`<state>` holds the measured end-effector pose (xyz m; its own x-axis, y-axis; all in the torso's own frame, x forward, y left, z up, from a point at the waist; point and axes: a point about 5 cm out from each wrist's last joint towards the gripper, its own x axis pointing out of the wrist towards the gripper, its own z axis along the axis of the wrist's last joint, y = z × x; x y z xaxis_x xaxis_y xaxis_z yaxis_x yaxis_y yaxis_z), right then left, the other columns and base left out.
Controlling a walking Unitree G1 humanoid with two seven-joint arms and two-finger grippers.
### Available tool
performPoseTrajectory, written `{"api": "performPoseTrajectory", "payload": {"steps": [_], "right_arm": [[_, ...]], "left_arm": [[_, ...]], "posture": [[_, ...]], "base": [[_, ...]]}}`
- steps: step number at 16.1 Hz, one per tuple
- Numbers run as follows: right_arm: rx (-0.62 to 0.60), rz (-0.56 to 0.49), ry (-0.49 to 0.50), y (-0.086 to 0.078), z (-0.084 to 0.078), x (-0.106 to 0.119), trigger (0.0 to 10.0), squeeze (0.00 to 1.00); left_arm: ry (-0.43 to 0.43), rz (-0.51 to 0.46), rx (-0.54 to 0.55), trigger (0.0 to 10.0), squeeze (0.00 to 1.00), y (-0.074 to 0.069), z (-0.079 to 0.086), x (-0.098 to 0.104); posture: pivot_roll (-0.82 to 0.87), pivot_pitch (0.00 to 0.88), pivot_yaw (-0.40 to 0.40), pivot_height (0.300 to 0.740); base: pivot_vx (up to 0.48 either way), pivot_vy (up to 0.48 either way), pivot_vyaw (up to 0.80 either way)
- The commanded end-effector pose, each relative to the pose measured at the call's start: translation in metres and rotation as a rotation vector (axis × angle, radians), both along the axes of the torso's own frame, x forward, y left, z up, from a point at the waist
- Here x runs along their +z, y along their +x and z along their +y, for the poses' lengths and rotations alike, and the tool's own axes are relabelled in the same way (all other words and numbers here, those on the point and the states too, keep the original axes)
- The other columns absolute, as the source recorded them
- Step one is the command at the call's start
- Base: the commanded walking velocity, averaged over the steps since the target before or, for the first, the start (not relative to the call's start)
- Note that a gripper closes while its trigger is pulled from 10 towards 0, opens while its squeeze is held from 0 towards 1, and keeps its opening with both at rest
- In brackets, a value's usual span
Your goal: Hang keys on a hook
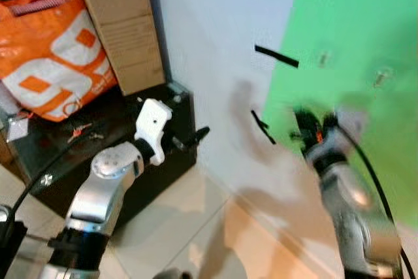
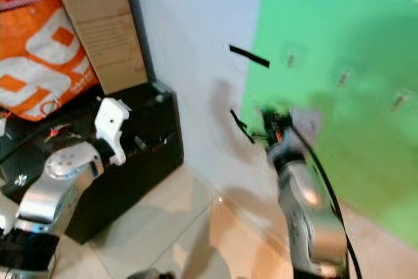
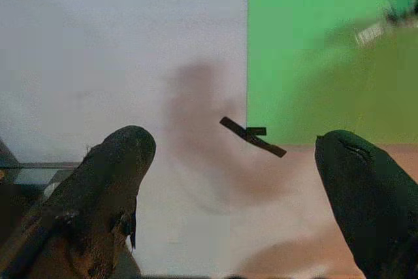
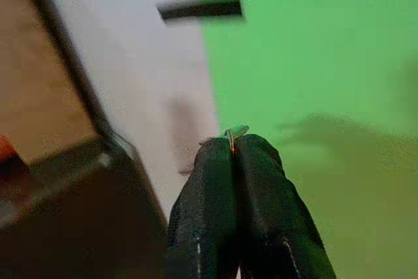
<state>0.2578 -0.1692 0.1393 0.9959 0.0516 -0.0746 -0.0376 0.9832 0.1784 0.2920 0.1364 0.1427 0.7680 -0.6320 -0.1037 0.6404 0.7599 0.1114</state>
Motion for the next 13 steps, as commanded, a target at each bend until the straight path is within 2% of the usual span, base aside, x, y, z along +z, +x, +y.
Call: {"api": "performPoseTrajectory", "payload": {"steps": [1, 5, 8, 11, 13], "right_arm": [[0.016, -0.033, -0.015, -0.001, 0.008, 0.009, 10.0, 0.00], [-0.006, 0.011, -0.061, -0.006, 0.010, 0.003, 10.0, 0.00], [0.006, 0.017, -0.065, -0.007, 0.014, 0.001, 10.0, 0.00], [-0.002, 0.029, -0.096, -0.006, 0.013, 0.000, 10.0, 0.00], [-0.011, 0.031, -0.099, -0.006, 0.011, -0.001, 10.0, 0.00]], "left_arm": [[0.026, 0.002, 0.048, 10.0, 0.00, 0.003, 0.008, -0.001], [0.005, -0.001, 0.186, 10.0, 0.00, 0.006, 0.011, -0.004], [0.001, -0.003, 0.191, 10.0, 0.00, 0.006, 0.010, -0.006], [-0.013, -0.003, 0.188, 10.0, 0.00, 0.007, 0.009, -0.005], [-0.016, -0.004, 0.187, 10.0, 0.00, 0.007, 0.008, -0.005]], "posture": [[-0.05, 0.000, 0.049, 0.740], [-0.06, 0.000, 0.070, 0.740], [-0.06, 0.000, 0.072, 0.740], [-0.06, 0.000, 0.074, 0.740], [-0.07, 0.000, 0.076, 0.740]], "base": [[0.000, 0.461, 0.00], [0.000, 0.000, -0.20], [0.000, 0.000, 0.00], [0.313, 0.000, 0.00], [0.330, 0.000, -0.68]]}}
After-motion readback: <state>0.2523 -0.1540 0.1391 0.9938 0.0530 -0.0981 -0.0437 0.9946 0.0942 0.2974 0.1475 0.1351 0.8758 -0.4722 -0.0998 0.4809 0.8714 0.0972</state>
